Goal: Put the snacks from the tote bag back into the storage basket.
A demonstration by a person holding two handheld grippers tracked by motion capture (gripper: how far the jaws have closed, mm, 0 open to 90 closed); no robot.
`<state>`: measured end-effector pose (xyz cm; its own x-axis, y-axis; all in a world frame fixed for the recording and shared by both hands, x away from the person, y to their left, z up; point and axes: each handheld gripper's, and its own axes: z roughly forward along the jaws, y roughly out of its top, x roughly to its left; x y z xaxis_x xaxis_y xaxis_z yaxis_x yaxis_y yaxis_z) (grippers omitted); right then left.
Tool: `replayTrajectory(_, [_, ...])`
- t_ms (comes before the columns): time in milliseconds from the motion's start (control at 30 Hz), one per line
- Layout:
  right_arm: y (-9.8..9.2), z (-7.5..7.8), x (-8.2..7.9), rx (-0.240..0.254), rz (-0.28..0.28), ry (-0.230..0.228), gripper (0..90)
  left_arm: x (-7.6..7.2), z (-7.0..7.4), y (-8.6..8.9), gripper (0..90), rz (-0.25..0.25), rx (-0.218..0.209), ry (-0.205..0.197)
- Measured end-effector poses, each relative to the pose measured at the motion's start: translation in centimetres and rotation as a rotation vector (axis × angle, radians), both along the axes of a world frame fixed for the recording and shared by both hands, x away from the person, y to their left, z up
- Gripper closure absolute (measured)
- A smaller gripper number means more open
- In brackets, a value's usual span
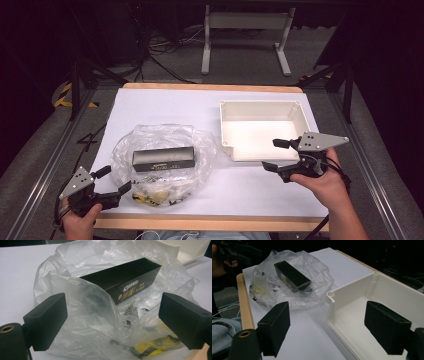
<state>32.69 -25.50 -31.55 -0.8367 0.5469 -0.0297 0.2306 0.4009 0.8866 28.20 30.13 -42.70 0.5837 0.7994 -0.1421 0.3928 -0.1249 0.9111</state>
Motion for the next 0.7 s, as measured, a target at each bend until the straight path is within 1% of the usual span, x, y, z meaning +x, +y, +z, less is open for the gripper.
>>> replayTrajectory(133, [1.0, 0.8, 0.3, 0.000, 0.013, -0.018, 20.9, 0.2, -0.1, 0.0, 9.3, -0.001, -0.012, 0.012])
replayTrajectory(233, [2.1, 1.1, 0.6, 0.002, 0.041, -0.018, 20.4, 0.4, -0.1, 0.1, 9.4, -0.003, -0.023, 0.018])
replayTrajectory(267, [2.1, 1.1, 0.6, 0.002, 0.041, -0.018, 20.4, 0.4, -0.1, 0.1, 9.4, -0.003, -0.023, 0.018])
replayTrajectory(433, [4.3, 1.7, 1.7, -0.025, 0.077, -0.021, 19.4, 0.6, -0.1, 0.2, 9.3, -0.001, -0.022, 0.015])
replayTrajectory(500, [5.0, 1.9, 2.1, -0.028, 0.090, -0.021, 19.0, 0.7, -0.1, 0.1, 9.3, -0.005, -0.015, 0.015])
replayTrajectory(533, [5.6, 2.0, 2.4, -0.040, 0.100, -0.020, 19.1, 0.7, -0.1, 0.1, 9.3, -0.006, -0.014, 0.014])
replayTrajectory(567, [5.6, 2.0, 2.4, -0.040, 0.100, -0.020, 19.1, 0.7, -0.1, 0.1, 9.3, -0.006, -0.014, 0.014])
replayTrajectory(600, [6.4, 2.2, 3.0, -0.059, 0.116, -0.023, 20.5, 0.7, -0.1, 0.1, 9.3, -0.009, -0.013, 0.015])
replayTrajectory(667, [7.1, 2.2, 3.6, -0.064, 0.132, -0.014, 20.3, 0.7, -0.1, 0.1, 9.3, -0.010, -0.012, 0.014])
replayTrajectory(700, [7.1, 2.2, 3.6, -0.064, 0.132, -0.014, 20.3, 0.7, -0.1, 0.1, 9.3, -0.011, -0.009, 0.013])
